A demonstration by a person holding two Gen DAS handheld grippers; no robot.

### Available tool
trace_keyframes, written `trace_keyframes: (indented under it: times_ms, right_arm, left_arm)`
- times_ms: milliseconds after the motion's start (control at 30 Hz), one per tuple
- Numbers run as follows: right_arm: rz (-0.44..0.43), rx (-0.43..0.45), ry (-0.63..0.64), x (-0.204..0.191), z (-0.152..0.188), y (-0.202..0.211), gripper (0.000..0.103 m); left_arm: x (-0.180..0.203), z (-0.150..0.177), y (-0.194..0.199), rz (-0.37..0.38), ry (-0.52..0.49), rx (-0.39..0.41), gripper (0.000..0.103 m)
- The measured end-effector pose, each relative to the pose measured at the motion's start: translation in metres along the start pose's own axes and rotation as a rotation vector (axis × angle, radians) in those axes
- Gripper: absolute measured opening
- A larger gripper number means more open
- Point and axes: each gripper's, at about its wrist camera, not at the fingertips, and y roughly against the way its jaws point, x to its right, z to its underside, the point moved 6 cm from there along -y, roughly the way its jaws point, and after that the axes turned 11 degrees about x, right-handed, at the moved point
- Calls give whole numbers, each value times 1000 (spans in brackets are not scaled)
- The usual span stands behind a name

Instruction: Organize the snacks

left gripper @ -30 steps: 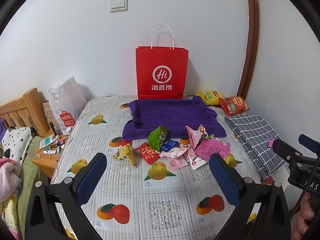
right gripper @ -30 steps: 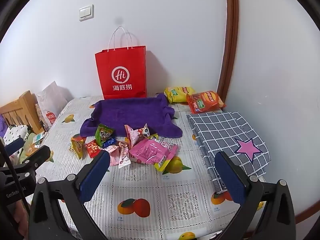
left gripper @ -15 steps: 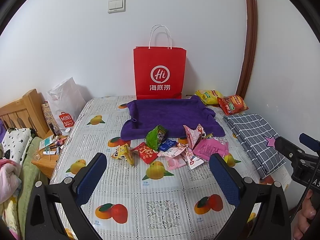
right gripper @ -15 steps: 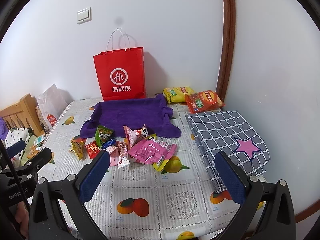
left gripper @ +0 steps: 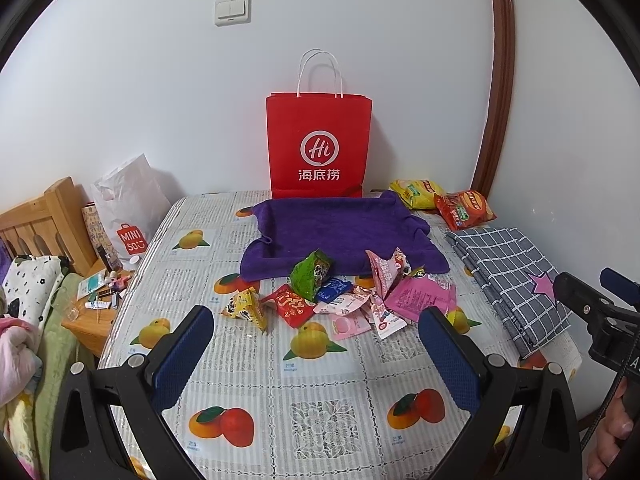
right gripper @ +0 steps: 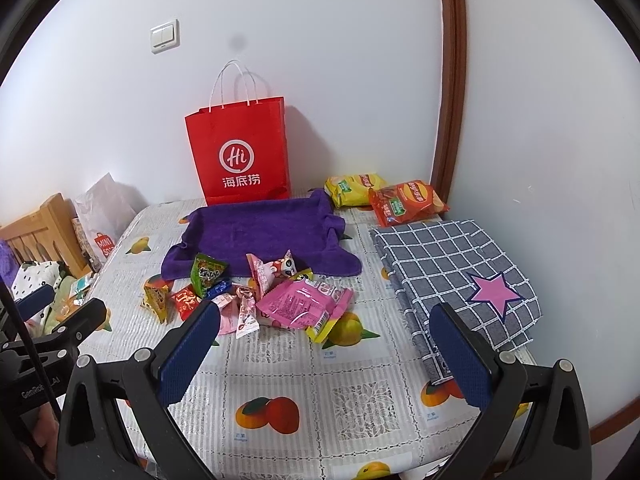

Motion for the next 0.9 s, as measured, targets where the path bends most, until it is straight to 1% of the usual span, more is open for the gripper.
trace_keyframes:
  times_ms: [200,267,367,500,667,800,900]
  right_arm:
    - [16,-2,21,2,1,2,103]
    - [13,-3,20,4,1,2,103]
    - [30,-3,33,4,-1,2,103]
    - [15,4,33,0,-5,5,103]
    - [7,10,28,-3,-6,8,103]
    - [5,5,25,-3,-4,8,103]
    - [-6,5,14,-4,-4,6,103]
  left_arm:
    - [-4,0,0,-17,-7,1,103]
    - [-4,1,0,-12,-4,-1,103]
    - [-3,3,1,-17,-10,-9,103]
    - [3,4,2,-7,-33,-9,103]
    - [8,2,3,7,-23,-3,103]
    - [8,-2,6,-6,-34,11,103]
    - [3,-7,6,-5,-20,18,103]
